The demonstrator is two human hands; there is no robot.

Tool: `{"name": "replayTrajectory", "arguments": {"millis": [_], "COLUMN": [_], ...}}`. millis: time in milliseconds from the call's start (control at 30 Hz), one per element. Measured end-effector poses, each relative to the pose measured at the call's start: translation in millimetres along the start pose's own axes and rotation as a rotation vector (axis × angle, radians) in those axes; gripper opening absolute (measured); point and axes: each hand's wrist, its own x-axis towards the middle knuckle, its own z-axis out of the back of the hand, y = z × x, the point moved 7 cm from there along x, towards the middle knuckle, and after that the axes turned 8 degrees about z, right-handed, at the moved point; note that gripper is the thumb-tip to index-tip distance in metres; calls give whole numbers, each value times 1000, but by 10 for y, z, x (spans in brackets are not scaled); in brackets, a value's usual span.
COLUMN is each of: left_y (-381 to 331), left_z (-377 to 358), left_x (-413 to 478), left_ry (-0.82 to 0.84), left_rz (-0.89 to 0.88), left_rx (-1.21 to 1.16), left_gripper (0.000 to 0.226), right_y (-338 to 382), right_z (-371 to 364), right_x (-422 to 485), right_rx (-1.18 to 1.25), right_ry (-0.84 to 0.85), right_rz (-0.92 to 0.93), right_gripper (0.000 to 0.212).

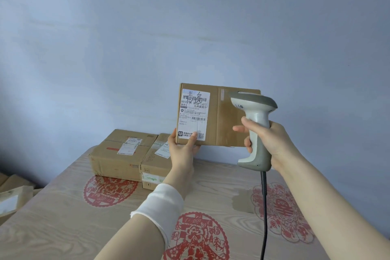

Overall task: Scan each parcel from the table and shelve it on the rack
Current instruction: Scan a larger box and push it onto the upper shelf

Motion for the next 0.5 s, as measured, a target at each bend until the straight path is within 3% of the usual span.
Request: {"name": "replayTrajectory", "arguments": {"millis": [300, 500], "left_y": [-606, -1233], "left_z": [451, 1035], "left_x": [-222, -532], "left_ry": [-157, -296], "left_rz": [-115, -260], "left_rx": [4, 10], "left_gripper": [57, 57], "right_y": [107, 117], "right_z": [-122, -761], "right_x": [247, 290], "right_rx": [56, 97], "right_ry": [-36, 71], "right_rz": [126, 170], "right_gripper": [15, 20]}}
